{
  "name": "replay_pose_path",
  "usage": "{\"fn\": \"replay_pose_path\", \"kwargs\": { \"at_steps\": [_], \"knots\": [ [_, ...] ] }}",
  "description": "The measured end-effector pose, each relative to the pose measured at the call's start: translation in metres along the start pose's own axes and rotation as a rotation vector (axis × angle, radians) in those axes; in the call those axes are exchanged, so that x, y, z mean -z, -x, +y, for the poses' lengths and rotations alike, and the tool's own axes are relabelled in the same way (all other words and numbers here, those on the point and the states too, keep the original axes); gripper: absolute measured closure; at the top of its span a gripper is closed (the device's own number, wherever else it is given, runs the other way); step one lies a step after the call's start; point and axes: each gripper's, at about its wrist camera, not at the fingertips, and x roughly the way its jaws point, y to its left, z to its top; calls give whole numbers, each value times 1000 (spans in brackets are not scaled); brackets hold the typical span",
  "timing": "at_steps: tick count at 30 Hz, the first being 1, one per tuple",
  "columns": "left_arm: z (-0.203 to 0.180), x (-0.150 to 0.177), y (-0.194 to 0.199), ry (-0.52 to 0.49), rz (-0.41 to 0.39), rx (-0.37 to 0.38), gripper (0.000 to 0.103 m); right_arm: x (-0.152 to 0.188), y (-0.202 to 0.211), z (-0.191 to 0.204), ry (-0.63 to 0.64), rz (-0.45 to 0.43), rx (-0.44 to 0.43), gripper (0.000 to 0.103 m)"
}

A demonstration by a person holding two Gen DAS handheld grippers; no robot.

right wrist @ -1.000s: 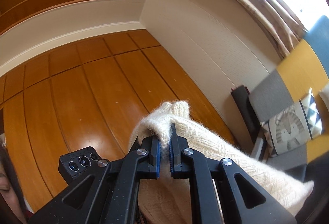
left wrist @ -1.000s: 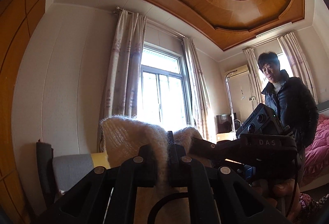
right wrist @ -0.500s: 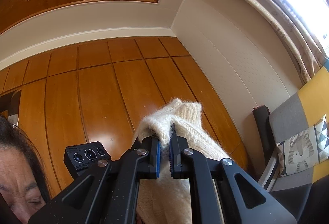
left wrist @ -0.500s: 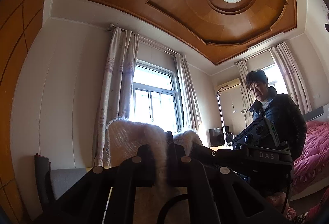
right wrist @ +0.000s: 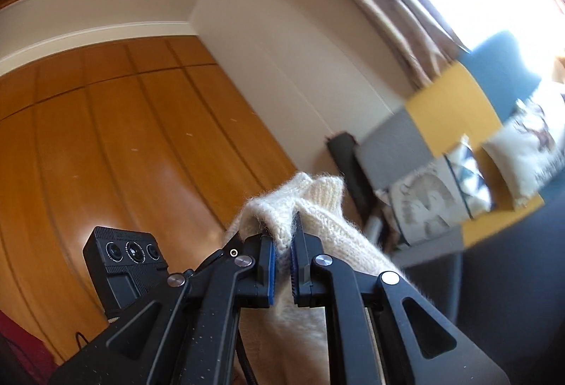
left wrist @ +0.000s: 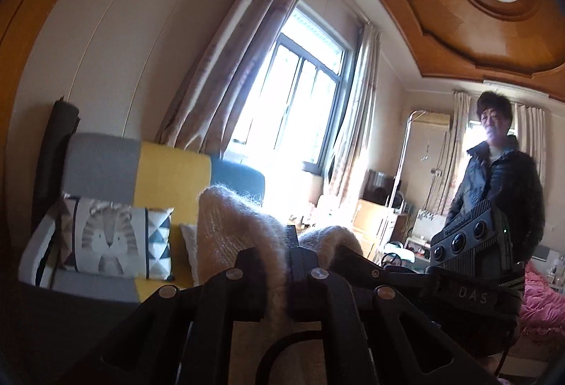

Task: Fold clothes
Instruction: 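Lift the sweater off the table with both grippers, holding it up, then lower the sweater onto the table and open both grippers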

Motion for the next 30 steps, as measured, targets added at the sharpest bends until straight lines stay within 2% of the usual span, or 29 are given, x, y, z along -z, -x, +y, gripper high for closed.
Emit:
{"fn": "replay_pose_path", "kwargs": {
  "at_steps": [2, 4, 8, 10, 13, 17, 24, 30],
  "knots": [
    [9, 29, -37, -23, 99, -61, 98, 12, -14, -42, -86, 44, 67, 96],
    [26, 59, -62, -11, 187, -86, 98, 21, -29, -75, -149, 89, 127, 96],
    [60, 94, -105, 82, 309, -101, 97, 39, -48, -137, -278, 134, 195, 96],
    [76, 108, -120, 104, 354, -125, 97, 42, -57, -160, -302, 140, 234, 96],
    [100, 124, -138, 108, 401, -170, 96, 42, -70, -186, -302, 150, 281, 96],
    [135, 128, -150, 124, 436, -236, 96, 46, -82, -215, -312, 176, 322, 96],
    [195, 139, -163, 221, 514, -290, 96, 55, -113, -258, -347, 229, 394, 96],
    [241, 164, -179, 234, 652, -396, 94, 74, -127, -289, -329, 276, 553, 96]
  ]
}}
